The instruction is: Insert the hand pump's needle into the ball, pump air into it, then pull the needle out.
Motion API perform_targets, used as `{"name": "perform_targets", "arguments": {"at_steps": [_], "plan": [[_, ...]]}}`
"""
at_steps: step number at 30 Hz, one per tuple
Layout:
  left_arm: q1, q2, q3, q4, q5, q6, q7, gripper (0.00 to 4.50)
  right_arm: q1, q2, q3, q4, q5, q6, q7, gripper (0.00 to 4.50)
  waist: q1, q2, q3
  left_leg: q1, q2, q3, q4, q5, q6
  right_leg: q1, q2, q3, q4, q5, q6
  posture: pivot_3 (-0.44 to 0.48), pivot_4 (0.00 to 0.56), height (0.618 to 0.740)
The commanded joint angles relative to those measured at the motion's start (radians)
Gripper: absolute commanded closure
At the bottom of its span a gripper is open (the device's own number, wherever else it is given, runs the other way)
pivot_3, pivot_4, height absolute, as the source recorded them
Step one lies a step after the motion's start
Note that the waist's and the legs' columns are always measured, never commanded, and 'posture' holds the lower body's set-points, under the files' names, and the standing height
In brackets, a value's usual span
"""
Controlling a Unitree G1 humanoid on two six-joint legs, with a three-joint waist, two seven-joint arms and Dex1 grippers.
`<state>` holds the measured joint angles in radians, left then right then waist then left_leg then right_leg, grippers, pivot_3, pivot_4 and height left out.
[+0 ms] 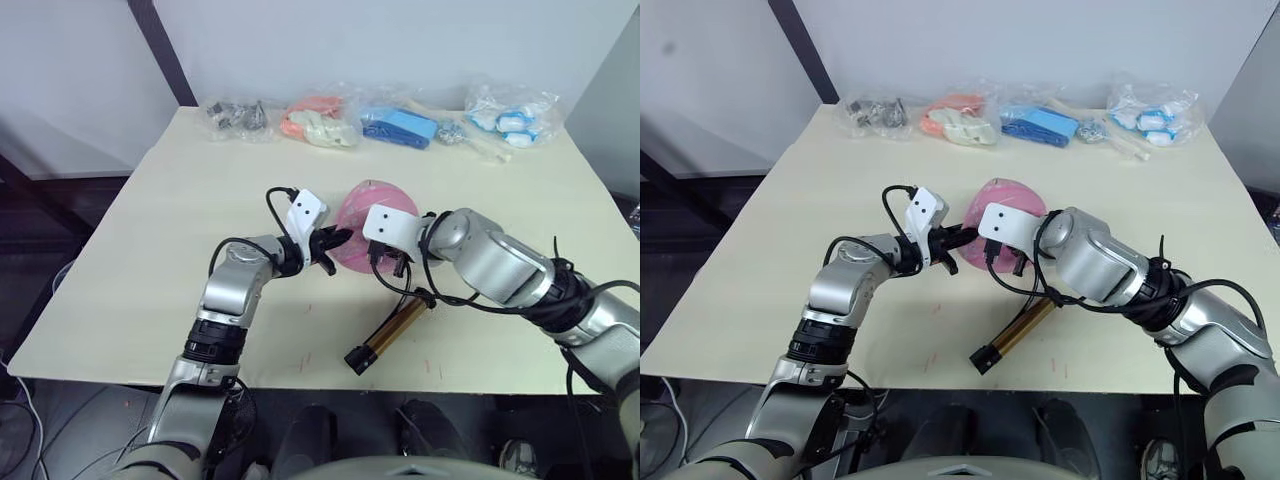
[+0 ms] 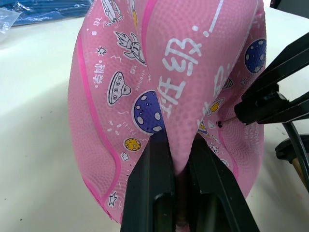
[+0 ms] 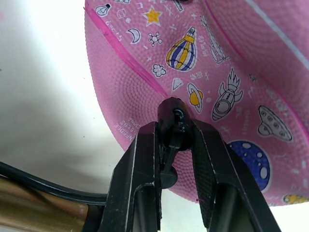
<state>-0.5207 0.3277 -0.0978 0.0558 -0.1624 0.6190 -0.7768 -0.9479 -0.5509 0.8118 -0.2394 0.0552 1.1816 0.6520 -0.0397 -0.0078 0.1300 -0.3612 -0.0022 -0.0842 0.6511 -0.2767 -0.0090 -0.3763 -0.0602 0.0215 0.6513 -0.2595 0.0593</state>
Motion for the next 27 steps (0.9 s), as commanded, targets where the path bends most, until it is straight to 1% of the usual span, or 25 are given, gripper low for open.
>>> {"name": "perform_targets", "arguments": {"at_steps": [1, 8, 19, 24, 27], "plan": [[0.033, -0.046, -0.097, 0.015, -0.029, 0.066, -0.031, 4.50, 0.016, 0.052, 0.059, 0.048, -0.009, -0.038, 0.033, 4.16, -0.002, -0.001, -0.002, 0.001, 0.000, 0.000, 0.000, 0.000, 0.000, 0.000, 0.000, 0.000, 0.000, -0.001, 0.000, 0.000, 0.150, 0.740], [0.041, -0.048, -0.084, 0.004, -0.029, 0.109, -0.005, 4.50, 0.054, 0.105, 0.043, 0.109, -0.058, -0.069, 0.050, 4.16, -0.004, -0.003, -0.010, 0.001, 0.000, -0.004, -0.001, 0.000, 0.000, 0.000, 0.000, 0.000, 0.000, -0.001, 0.000, 0.000, 0.150, 0.740], [0.039, -0.051, -0.071, 0.004, -0.032, 0.161, 0.020, 4.50, 0.078, 0.171, 0.059, 0.199, -0.125, -0.112, 0.084, 4.16, -0.009, -0.003, -0.020, 0.005, 0.004, -0.002, -0.003, 0.000, 0.000, 0.002, 0.003, 0.003, 0.000, -0.001, 0.001, 0.000, 0.150, 0.740], [0.039, -0.053, -0.066, 0.001, -0.035, 0.168, 0.027, 4.50, 0.097, 0.146, 0.098, 0.217, -0.157, -0.124, 0.139, 4.16, -0.011, -0.002, -0.020, 0.018, 0.005, -0.002, -0.009, 0.000, -0.001, 0.013, 0.006, 0.003, -0.007, -0.004, 0.005, 0.000, 0.150, 0.740], [0.040, -0.055, -0.060, 0.000, -0.038, 0.175, 0.031, 4.50, 0.108, 0.129, 0.109, 0.228, -0.185, -0.136, 0.157, 4.16, -0.010, -0.002, -0.021, 0.018, 0.006, -0.003, -0.010, 0.000, -0.001, 0.013, 0.006, 0.003, -0.007, -0.004, 0.006, 0.000, 0.150, 0.740]]}}
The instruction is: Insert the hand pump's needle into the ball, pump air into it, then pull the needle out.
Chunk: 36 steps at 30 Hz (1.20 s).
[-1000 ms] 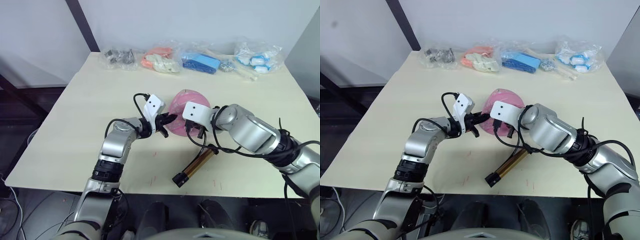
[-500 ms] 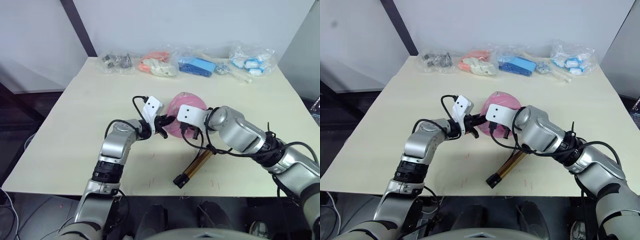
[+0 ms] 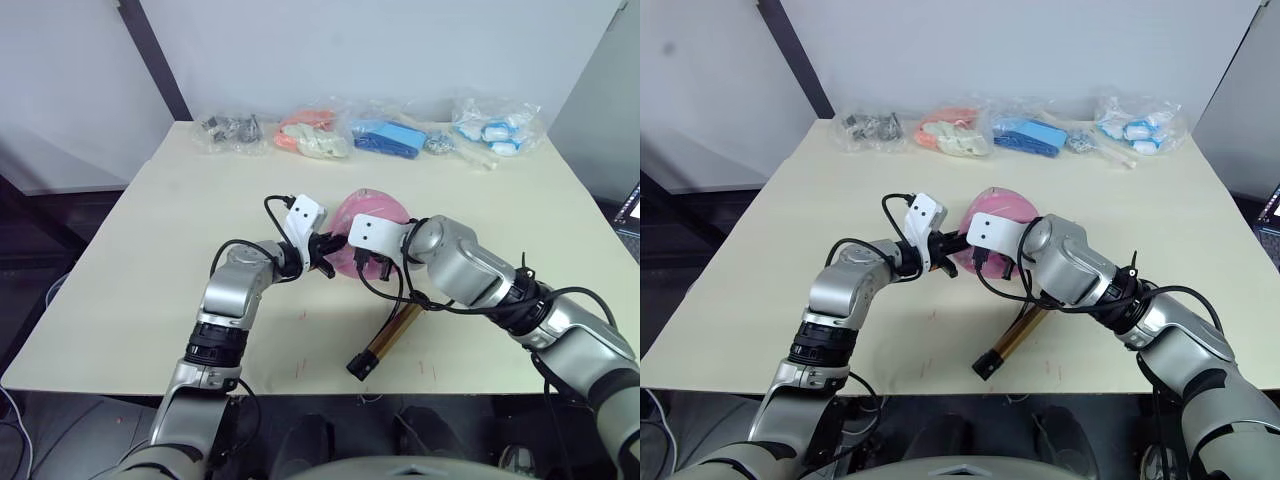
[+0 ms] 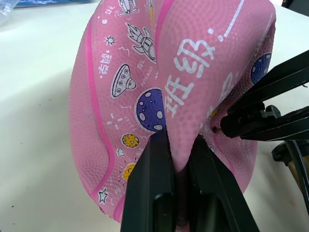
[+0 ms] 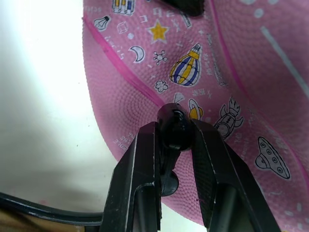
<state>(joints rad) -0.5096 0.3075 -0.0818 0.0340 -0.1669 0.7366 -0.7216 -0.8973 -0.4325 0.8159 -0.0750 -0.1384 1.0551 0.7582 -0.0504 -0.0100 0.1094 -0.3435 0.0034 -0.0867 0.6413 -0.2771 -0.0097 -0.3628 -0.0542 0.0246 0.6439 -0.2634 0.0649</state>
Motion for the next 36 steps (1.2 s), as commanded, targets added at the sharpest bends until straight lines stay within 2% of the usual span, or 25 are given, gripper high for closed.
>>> {"name": "perform_targets", "arguments": {"at_steps": [1, 14, 36], "plan": [[0.028, -0.036, -0.075, 0.022, -0.034, 0.059, -0.023, 4.50, 0.060, 0.009, 0.107, 0.069, -0.002, -0.016, 0.056, 4.16, 0.001, 0.000, -0.001, 0.000, 0.000, 0.000, 0.000, 0.000, 0.000, 0.000, 0.000, 0.000, 0.000, 0.000, 0.000, 0.000, 0.150, 0.740], [0.016, -0.047, -0.058, 0.030, -0.055, 0.089, -0.013, 4.50, 0.075, 0.048, 0.131, 0.186, -0.146, -0.109, 0.113, 4.16, -0.009, 0.002, -0.003, 0.003, 0.000, -0.002, -0.002, 0.000, 0.000, 0.002, 0.001, 0.000, -0.002, 0.000, 0.001, 0.000, 0.150, 0.740], [-0.001, -0.048, -0.025, 0.068, -0.061, 0.089, 0.019, 4.50, 0.124, 0.160, 0.073, 0.388, -0.317, -0.265, 0.128, 4.16, -0.021, 0.003, -0.006, 0.017, -0.001, -0.003, -0.008, 0.000, -0.001, 0.008, 0.003, 0.006, -0.002, -0.004, 0.006, 0.000, 0.150, 0.740]]}}
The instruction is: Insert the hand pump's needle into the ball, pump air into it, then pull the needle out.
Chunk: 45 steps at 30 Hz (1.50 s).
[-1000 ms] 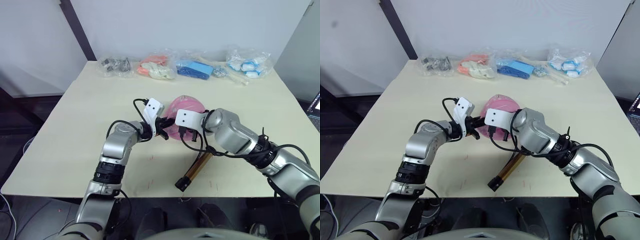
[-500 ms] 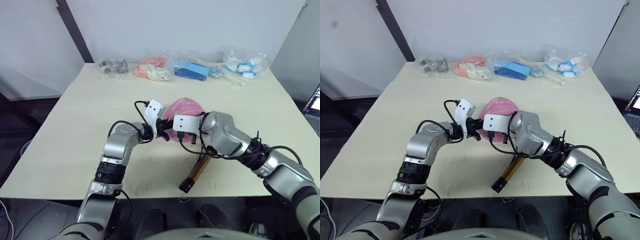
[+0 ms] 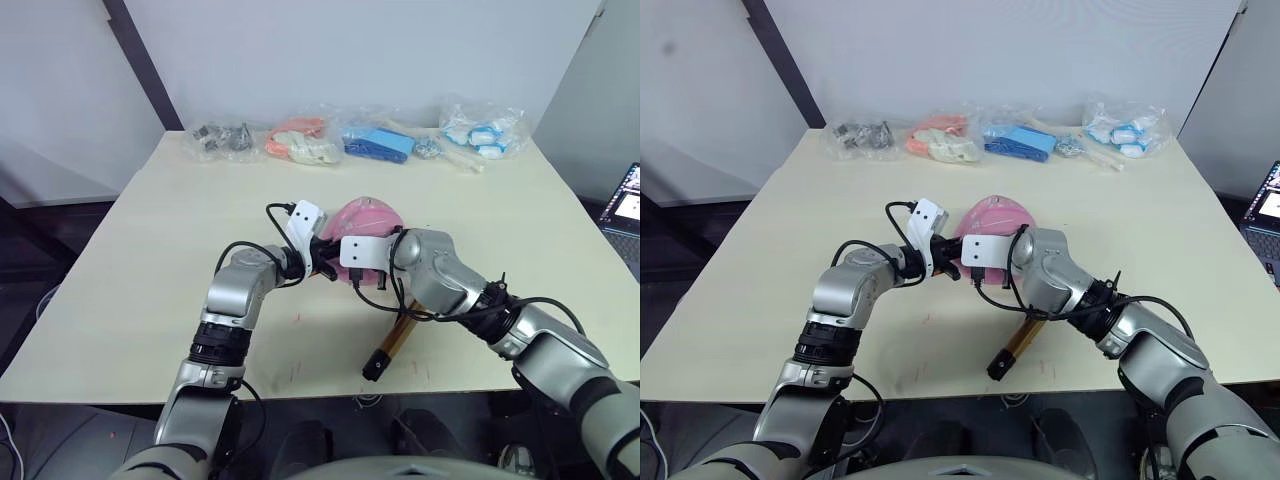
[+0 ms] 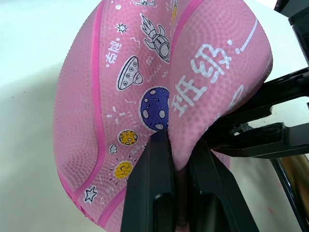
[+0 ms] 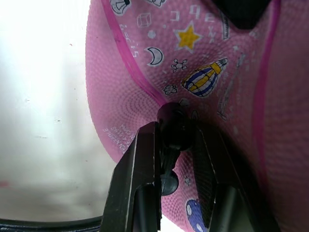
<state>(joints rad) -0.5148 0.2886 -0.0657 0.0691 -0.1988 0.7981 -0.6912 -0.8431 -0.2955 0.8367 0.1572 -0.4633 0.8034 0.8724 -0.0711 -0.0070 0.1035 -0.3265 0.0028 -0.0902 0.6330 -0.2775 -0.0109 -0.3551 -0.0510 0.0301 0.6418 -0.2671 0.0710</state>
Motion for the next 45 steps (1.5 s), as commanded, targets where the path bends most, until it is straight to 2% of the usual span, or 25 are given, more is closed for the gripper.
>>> {"name": "perform_targets", "arguments": {"at_steps": [1, 11, 21, 31, 36, 38, 40, 45], "plan": [[0.003, -0.030, -0.041, 0.034, -0.029, 0.027, -0.011, 4.50, 0.071, 0.026, 0.049, 0.165, 0.002, -0.020, 0.014, 4.16, 0.000, 0.000, 0.000, 0.000, 0.000, 0.000, 0.000, 0.000, 0.000, 0.000, 0.000, 0.001, 0.000, 0.000, 0.000, 0.000, 0.150, 0.740], [-0.001, -0.032, -0.032, 0.046, -0.030, 0.026, -0.015, 4.50, 0.082, 0.060, 0.022, 0.249, -0.055, -0.076, 0.019, 4.16, -0.003, 0.000, -0.001, 0.003, 0.000, -0.003, -0.001, -0.001, -0.002, 0.000, 0.002, 0.002, 0.000, -0.002, -0.003, 0.000, 0.150, 0.740], [-0.007, -0.026, -0.026, 0.063, -0.030, 0.019, -0.018, 4.50, 0.104, 0.079, -0.031, 0.246, -0.081, -0.098, 0.011, 4.16, -0.004, 0.000, -0.001, 0.005, 0.000, -0.005, -0.002, -0.003, -0.005, 0.000, 0.003, 0.003, 0.000, -0.002, -0.003, 0.000, 0.150, 0.740], [-0.012, -0.018, -0.023, 0.077, -0.026, 0.007, -0.026, 4.50, 0.137, 0.019, -0.139, -0.037, -0.073, -0.013, 0.082, 4.16, 0.008, -0.001, 0.014, -0.001, -0.002, -0.010, -0.002, -0.002, -0.012, -0.004, 0.003, 0.001, 0.000, -0.002, -0.003, 0.000, 0.150, 0.740], [-0.021, -0.006, -0.028, 0.089, -0.027, -0.011, -0.039, 4.50, 0.134, -0.010, -0.169, -0.191, -0.056, 0.058, 0.141, 4.16, 0.021, 0.006, 0.033, -0.006, -0.005, -0.013, -0.002, -0.001, -0.013, -0.007, 0.001, -0.002, -0.001, 0.000, 0.000, 0.000, 0.150, 0.740], [-0.031, -0.005, -0.026, 0.095, -0.030, -0.016, -0.041, 4.50, 0.128, -0.024, -0.175, -0.242, -0.055, 0.085, 0.152, 4.16, 0.028, 0.007, 0.034, -0.011, -0.005, -0.016, -0.002, 0.002, -0.011, -0.011, 0.001, -0.004, 0.000, 0.000, 0.000, 0.000, 0.150, 0.740], [-0.041, -0.003, -0.023, 0.103, -0.031, -0.022, -0.041, 4.50, 0.124, -0.044, -0.175, -0.290, -0.051, 0.113, 0.172, 4.16, 0.034, 0.007, 0.035, -0.024, -0.007, -0.021, -0.002, 0.007, -0.019, -0.022, 0.000, -0.007, 0.000, 0.001, 0.000, 0.000, 0.150, 0.740], [-0.055, 0.002, -0.020, 0.116, -0.033, -0.033, -0.041, 4.50, 0.113, -0.073, -0.191, -0.358, -0.030, 0.155, 0.185, 4.16, 0.041, 0.006, 0.041, -0.036, -0.011, -0.031, -0.001, 0.009, -0.020, -0.029, -0.004, -0.016, 0.000, 0.001, 0.000, 0.000, 0.150, 0.740]]}}
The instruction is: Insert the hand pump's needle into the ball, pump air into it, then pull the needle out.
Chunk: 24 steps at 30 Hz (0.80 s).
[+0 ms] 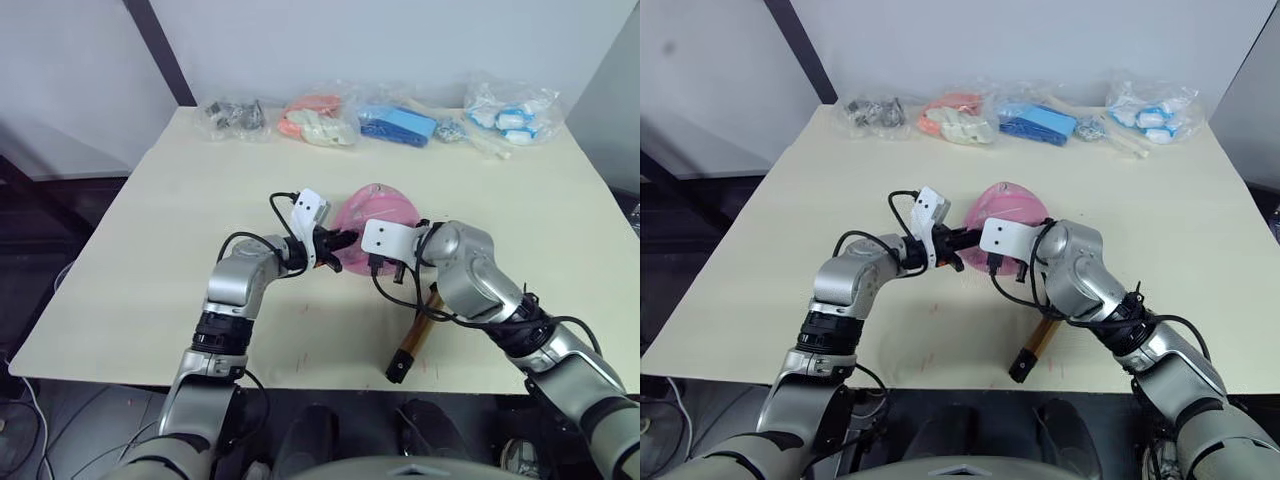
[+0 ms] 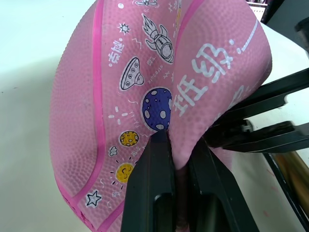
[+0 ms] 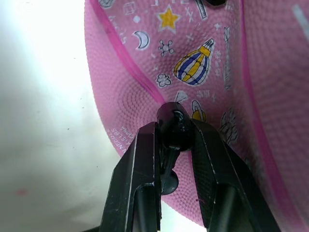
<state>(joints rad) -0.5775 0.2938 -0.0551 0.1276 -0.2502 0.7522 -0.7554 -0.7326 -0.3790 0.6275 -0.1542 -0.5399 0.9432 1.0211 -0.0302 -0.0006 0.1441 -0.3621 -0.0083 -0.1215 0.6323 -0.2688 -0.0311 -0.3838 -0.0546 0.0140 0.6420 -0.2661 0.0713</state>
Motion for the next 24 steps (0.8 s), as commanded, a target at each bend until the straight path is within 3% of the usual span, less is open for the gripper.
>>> {"name": "perform_targets", "arguments": {"at_steps": [1, 24], "plan": [[0.005, -0.001, -0.030, 0.061, 0.016, 0.012, 0.023, 4.50, 0.001, 0.007, 0.012, -0.057, 0.051, 0.023, 0.035, 4.16, 0.001, 0.000, 0.002, 0.000, 0.000, 0.000, 0.000, 0.000, 0.000, 0.000, 0.000, 0.000, 0.000, 0.000, 0.000, 0.000, 0.150, 0.740], [-0.027, 0.015, -0.034, 0.092, -0.005, -0.014, 0.028, 4.50, 0.066, -0.033, -0.152, -0.219, 0.197, 0.035, -0.083, 4.16, 0.019, -0.001, 0.017, -0.013, -0.005, -0.002, 0.000, 0.003, -0.004, -0.007, -0.004, -0.006, 0.000, 0.002, -0.005, 0.000, 0.150, 0.740]]}}
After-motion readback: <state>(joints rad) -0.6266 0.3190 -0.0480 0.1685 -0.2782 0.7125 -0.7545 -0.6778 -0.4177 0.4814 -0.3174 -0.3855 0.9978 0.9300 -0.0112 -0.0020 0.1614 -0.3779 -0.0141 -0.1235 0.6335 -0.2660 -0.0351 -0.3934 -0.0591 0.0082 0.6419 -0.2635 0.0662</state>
